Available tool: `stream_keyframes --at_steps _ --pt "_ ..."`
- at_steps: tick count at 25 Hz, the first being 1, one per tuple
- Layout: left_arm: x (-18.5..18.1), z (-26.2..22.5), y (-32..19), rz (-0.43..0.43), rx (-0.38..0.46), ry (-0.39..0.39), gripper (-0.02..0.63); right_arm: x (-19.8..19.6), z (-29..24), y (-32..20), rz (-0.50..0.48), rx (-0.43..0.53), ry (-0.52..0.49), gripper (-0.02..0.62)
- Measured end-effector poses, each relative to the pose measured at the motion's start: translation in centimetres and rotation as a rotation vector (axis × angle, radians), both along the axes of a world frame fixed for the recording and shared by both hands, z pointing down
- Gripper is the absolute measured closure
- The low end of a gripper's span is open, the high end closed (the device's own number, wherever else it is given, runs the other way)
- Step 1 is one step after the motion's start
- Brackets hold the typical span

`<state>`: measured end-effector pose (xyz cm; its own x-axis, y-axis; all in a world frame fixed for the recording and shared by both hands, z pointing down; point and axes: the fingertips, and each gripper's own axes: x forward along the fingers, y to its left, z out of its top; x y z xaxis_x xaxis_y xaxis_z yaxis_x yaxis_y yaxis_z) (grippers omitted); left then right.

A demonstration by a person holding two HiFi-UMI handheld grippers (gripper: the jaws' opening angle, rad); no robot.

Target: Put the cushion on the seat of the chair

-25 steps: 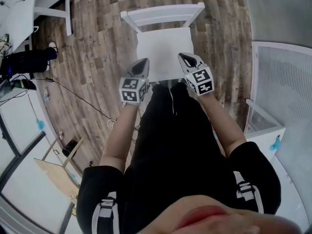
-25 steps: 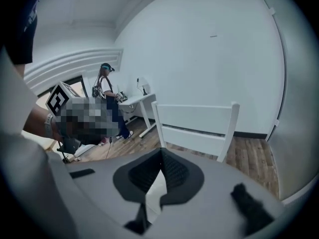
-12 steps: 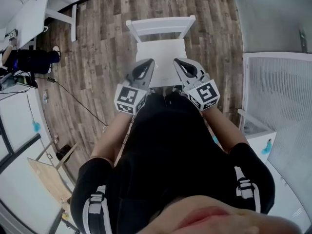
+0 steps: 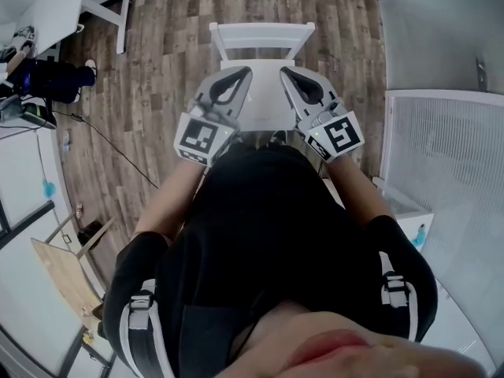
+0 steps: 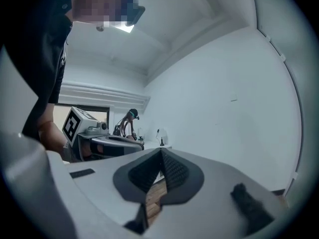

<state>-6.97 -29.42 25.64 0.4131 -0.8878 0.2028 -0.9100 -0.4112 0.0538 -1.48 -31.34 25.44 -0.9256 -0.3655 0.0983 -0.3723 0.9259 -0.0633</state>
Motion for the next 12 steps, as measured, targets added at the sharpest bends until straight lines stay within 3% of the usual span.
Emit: stream_keyframes --at_steps 12 --pt "-1.3 -2.7 0.4 -0.029 0.063 0.008 0.594 -0.4 -2.7 0.2 0.001 0.044 -0.011 0.58"
